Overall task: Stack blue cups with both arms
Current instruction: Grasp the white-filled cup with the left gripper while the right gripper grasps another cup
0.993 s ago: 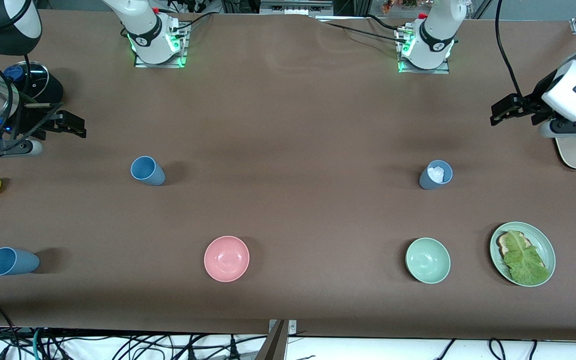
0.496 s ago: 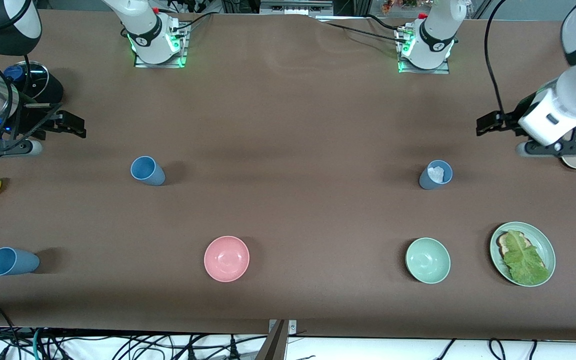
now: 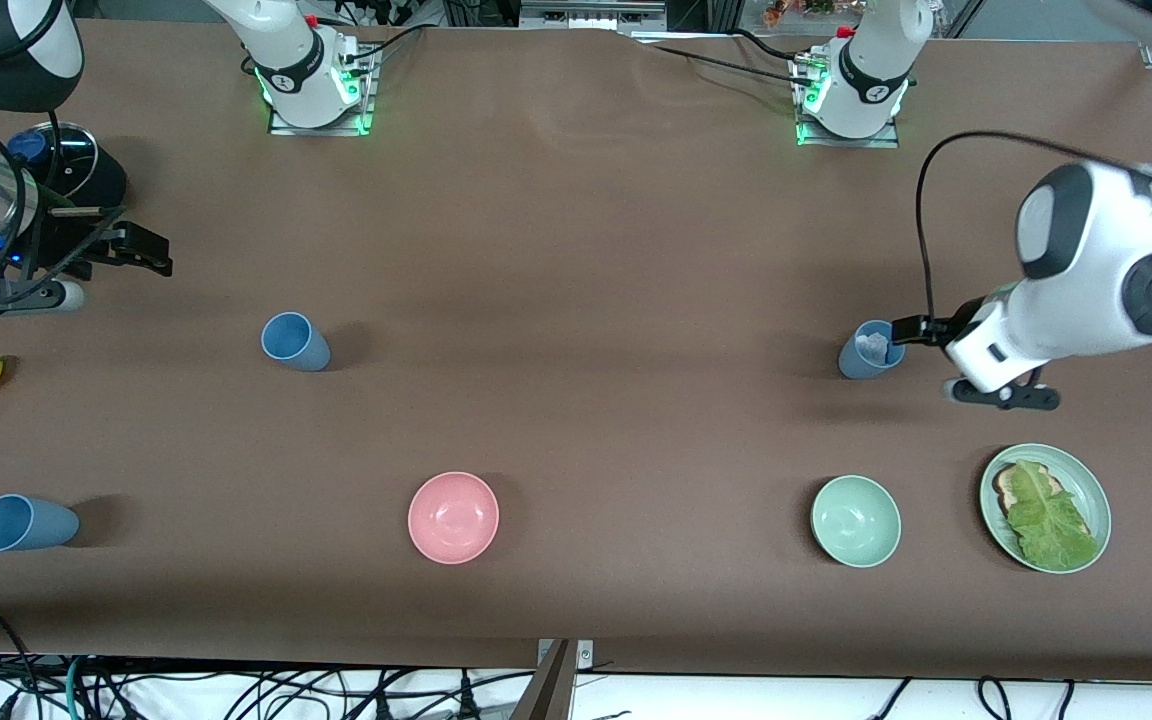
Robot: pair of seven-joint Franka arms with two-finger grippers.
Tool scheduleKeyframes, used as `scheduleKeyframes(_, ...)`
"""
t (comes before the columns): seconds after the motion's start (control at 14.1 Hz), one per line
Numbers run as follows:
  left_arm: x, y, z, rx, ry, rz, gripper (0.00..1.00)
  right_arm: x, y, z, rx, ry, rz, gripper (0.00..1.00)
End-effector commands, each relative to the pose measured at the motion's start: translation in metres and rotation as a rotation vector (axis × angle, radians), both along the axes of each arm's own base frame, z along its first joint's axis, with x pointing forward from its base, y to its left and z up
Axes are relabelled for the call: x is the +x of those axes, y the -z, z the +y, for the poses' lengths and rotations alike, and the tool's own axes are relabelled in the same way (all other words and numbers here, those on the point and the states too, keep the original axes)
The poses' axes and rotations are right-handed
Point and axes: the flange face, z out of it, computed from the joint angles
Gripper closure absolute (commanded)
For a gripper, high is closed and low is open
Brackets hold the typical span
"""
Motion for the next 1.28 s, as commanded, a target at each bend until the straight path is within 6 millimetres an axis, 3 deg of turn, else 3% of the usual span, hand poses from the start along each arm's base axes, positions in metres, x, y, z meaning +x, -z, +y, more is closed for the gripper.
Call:
scheduleKeyframes(0.0,-0.014,0.041,0.015,-0.017,0.099,0.001,0.00,0.003,0.008,-0.002,0.017,-0.001,0.015,0.00)
scheduleKeyframes(0.21,-0.044,0.093,0.015,-0.019,0.112,-0.021,0.00,0.014,0.064,-0.004,0.016,-0.007,0.133,0.00)
scheduleKeyframes(0.35,-0.053,0.112,0.014,-0.017,0.115,-0.054,0.02,0.019,0.106,-0.004,0.017,-0.005,0.196,0.00)
scheduleKeyframes(0.43,-0.053,0.116,0.014,-0.003,0.144,-0.066,0.19,0.021,0.125,-0.004,0.017,-0.005,0.210,0.00)
scheduleKeyframes(0.5,-0.052,0.116,0.015,0.018,0.185,-0.074,0.61,0.019,0.148,-0.004,0.016,-0.005,0.204,0.00)
scheduleKeyframes(0.57,-0.051,0.117,0.014,0.023,0.195,-0.074,0.87,0.013,0.172,-0.004,0.017,-0.005,0.187,0.00)
scheduleKeyframes(0.64,-0.050,0.118,0.014,0.023,0.196,-0.073,1.00,0.005,0.195,-0.004,0.017,-0.004,0.170,0.00)
scheduleKeyframes(0.85,-0.047,0.114,0.012,0.023,0.200,-0.076,1.00,-0.003,0.241,-0.003,0.016,0.008,0.142,0.00)
scheduleKeyframes(0.99,-0.041,0.100,0.007,0.026,0.206,-0.091,1.00,0.000,0.263,-0.002,0.019,0.009,0.150,0.00)
scheduleKeyframes(1.06,-0.037,0.092,-0.001,0.024,0.202,-0.072,1.00,0.000,0.273,-0.002,0.019,0.011,0.159,0.00)
scheduleKeyframes(1.21,-0.026,0.069,-0.038,0.009,0.223,-0.076,1.00,0.000,0.283,-0.002,0.023,0.014,0.167,0.00)
